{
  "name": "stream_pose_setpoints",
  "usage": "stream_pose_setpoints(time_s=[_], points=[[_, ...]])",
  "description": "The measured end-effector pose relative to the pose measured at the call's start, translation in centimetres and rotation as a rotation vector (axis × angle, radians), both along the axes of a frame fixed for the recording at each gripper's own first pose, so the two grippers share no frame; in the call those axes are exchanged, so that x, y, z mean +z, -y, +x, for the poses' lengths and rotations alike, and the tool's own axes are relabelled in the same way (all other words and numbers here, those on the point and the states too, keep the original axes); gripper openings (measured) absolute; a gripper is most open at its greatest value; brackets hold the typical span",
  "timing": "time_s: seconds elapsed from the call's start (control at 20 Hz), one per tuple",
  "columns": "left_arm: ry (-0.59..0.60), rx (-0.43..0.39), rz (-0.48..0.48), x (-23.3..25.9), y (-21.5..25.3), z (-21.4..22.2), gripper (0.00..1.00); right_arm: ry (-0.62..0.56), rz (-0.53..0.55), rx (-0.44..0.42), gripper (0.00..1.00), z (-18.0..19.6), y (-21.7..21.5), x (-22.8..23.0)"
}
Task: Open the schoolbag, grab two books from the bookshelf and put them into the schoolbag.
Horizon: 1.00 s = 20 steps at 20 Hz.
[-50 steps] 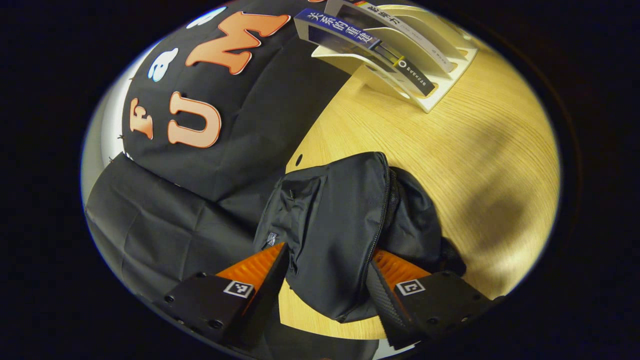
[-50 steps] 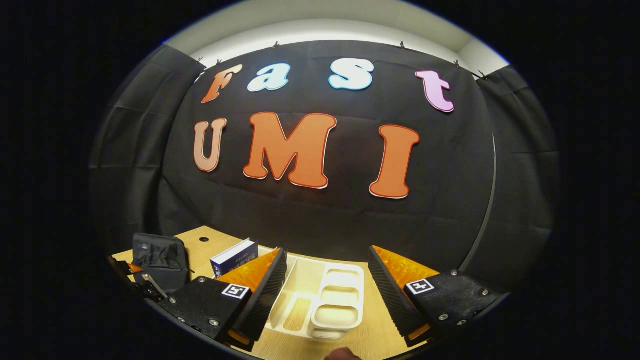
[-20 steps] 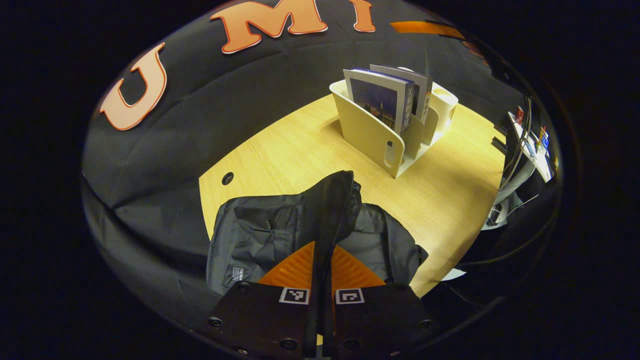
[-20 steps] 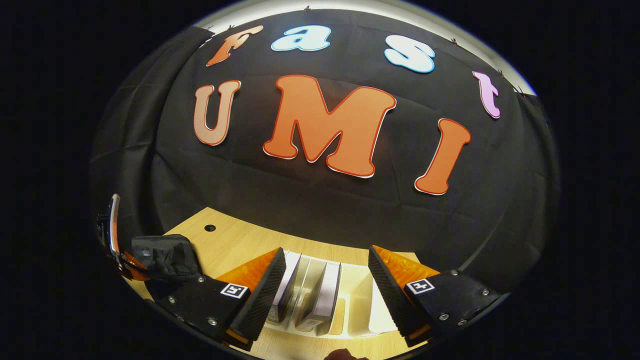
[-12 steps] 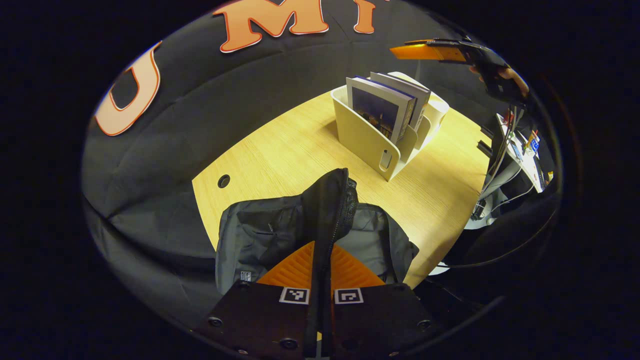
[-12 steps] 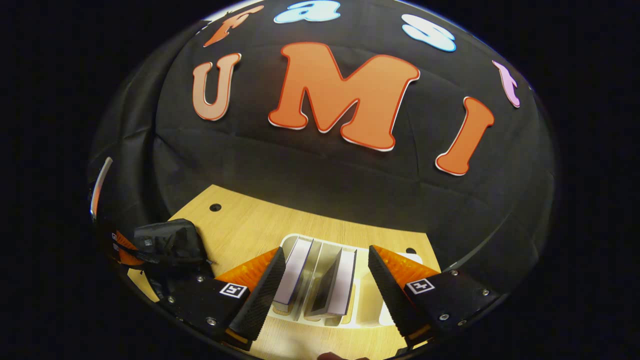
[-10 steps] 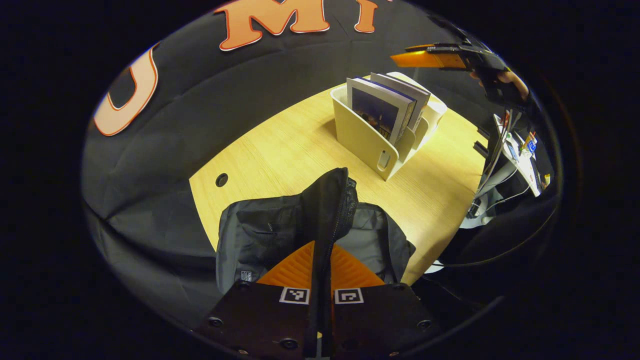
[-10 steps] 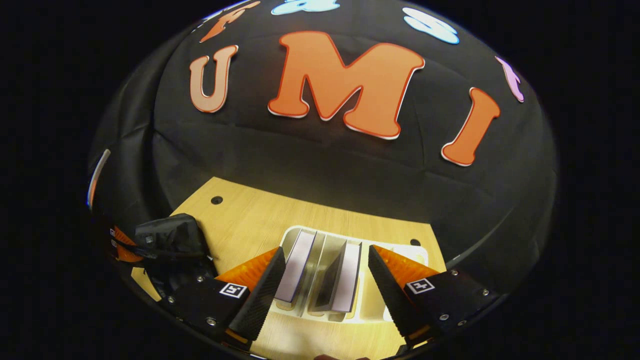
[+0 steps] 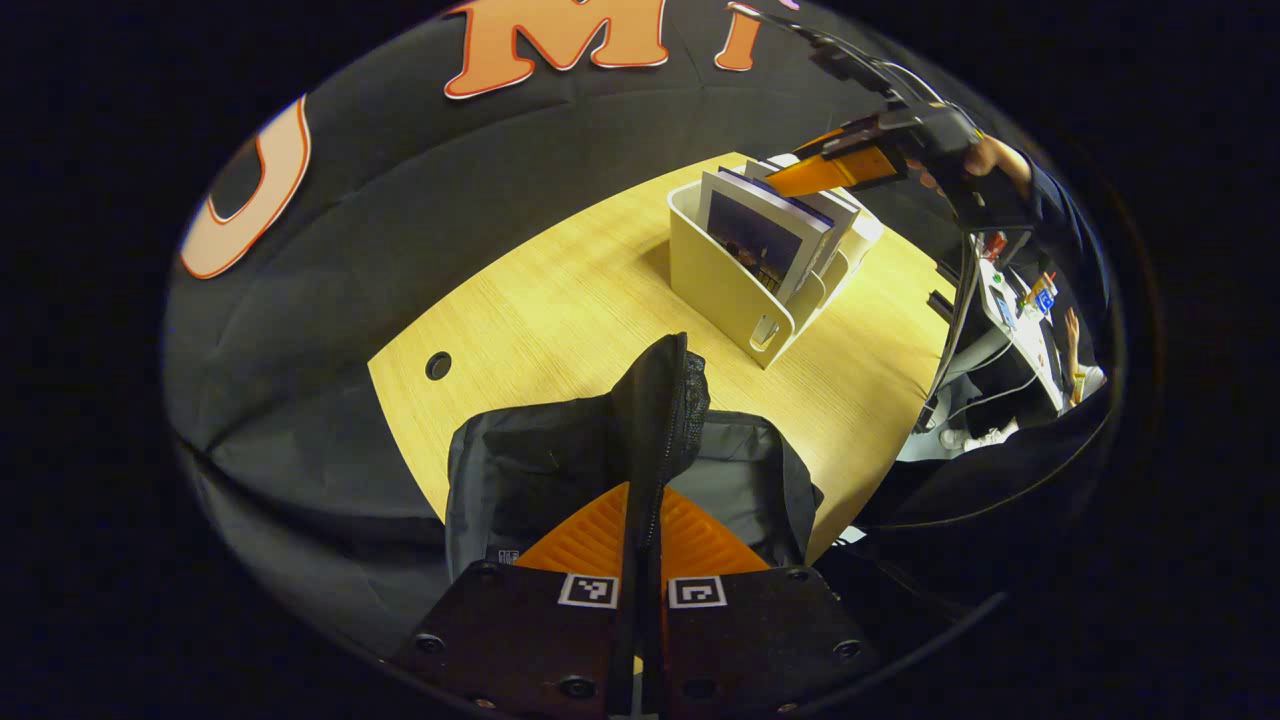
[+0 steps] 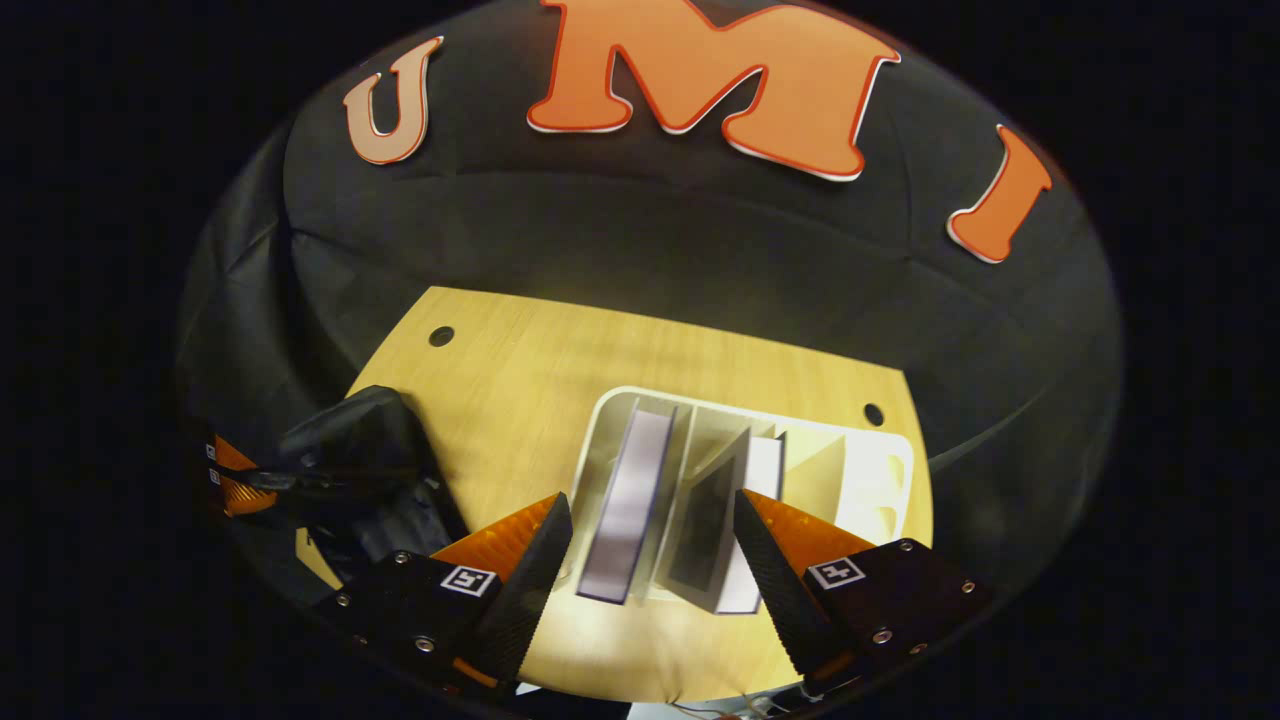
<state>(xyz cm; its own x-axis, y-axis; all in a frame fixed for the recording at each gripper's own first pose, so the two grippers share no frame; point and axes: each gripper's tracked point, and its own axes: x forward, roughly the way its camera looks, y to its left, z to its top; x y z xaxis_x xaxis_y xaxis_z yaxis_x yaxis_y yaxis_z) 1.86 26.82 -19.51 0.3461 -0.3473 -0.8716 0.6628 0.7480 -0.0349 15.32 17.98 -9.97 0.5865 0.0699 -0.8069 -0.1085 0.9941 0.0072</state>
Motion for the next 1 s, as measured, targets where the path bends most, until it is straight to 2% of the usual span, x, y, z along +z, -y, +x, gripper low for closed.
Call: stream_pose_setpoints(time_s=[0.3, 0.4, 0.45, 0.55, 0.6, 0.65, 0.7, 0.8, 0.85, 0.9, 1.0], points=[[0.028, -0.076, 0.059, 0.3, -0.5, 0.7, 0.05, -0.133, 0.004, -0.015, 0.89, 1.5, -0.9, -2.3], [0.027, -0.091, 0.065, 0.3, -0.3, 0.9, 0.05, -0.195, 0.016, -0.040, 0.82, 1.7, -1.1, -3.6], [0.025, -0.095, 0.063, 0.3, -0.1, 0.9, 0.04, -0.223, 0.008, -0.057, 0.75, 1.8, -0.9, -4.1], [0.025, -0.101, 0.057, 0.1, 0.1, 0.9, 0.04, -0.269, -0.005, -0.066, 0.66, 2.0, -1.1, -5.3], [0.024, -0.101, 0.056, 0.1, 0.1, 1.1, 0.04, -0.291, -0.011, -0.063, 0.64, 2.1, -1.1, -5.9], [0.023, -0.096, 0.054, 0.1, 0.0, 1.2, 0.04, -0.311, -0.018, -0.068, 0.53, 2.1, -1.1, -6.5], [0.017, -0.087, 0.050, 0.0, 0.1, 1.2, 0.04, -0.329, -0.021, -0.076, 0.59, 2.1, -1.0, -7.0], [0.008, -0.083, 0.043, -0.4, 0.0, 1.0, 0.04, -0.354, 0.000, -0.112, 0.47, 2.0, -1.1, -7.8], [0.006, -0.081, 0.043, -0.5, -0.1, 1.1, 0.04, -0.361, 0.021, -0.122, 0.46, 2.1, -1.6, -7.8], [0.002, -0.077, 0.040, -0.7, -0.2, 1.0, 0.05, -0.372, 0.030, -0.125, 0.37, 1.9, -1.5, -7.6], [0.000, -0.074, 0.034, -0.7, 0.1, 1.0, 0.04, -0.366, 0.055, -0.135, 0.36, 1.3, -1.6, -7.2]])
